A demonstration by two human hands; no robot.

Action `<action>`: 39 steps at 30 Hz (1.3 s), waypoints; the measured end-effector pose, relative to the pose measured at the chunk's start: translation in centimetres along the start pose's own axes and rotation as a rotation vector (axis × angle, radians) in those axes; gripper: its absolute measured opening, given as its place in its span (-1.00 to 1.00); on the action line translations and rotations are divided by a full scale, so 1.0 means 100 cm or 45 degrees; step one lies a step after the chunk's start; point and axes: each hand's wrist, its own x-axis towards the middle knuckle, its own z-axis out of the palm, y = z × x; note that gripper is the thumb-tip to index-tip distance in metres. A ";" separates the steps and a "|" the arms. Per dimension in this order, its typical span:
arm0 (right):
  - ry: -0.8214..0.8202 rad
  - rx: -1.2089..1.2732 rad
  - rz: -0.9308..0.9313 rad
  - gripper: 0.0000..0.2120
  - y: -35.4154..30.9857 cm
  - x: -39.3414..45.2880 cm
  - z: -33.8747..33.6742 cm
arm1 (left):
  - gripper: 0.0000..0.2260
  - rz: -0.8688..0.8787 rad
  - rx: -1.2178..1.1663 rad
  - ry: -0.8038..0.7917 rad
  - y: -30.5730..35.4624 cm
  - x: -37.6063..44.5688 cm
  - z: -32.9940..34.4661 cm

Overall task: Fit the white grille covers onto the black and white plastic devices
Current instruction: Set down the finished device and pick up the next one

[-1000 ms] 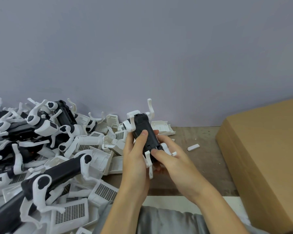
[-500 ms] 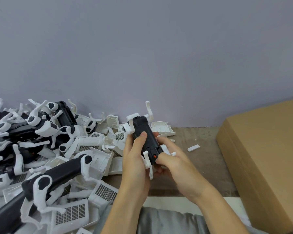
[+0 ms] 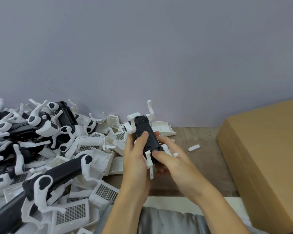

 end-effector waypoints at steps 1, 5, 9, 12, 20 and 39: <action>-0.002 0.000 -0.002 -0.69 0.001 0.000 0.000 | -0.81 -0.010 -0.001 0.003 0.000 0.000 0.000; -0.019 0.025 -0.017 -0.63 0.002 0.001 -0.001 | -0.77 -0.017 -0.025 0.024 -0.001 0.001 -0.001; -0.055 0.052 -0.024 -0.64 0.001 0.000 -0.002 | -0.77 -0.016 -0.044 0.032 -0.002 0.001 -0.002; -0.058 0.033 0.000 -0.62 0.000 -0.001 -0.002 | -0.83 -0.026 -0.071 0.042 -0.001 0.001 0.000; -0.044 -0.151 -0.075 -0.69 -0.006 -0.004 0.002 | -0.70 0.000 -0.120 0.072 0.005 0.003 -0.004; 0.323 -1.062 0.020 -0.64 0.022 0.005 -0.004 | -0.74 -0.035 -0.683 0.149 0.020 0.009 -0.020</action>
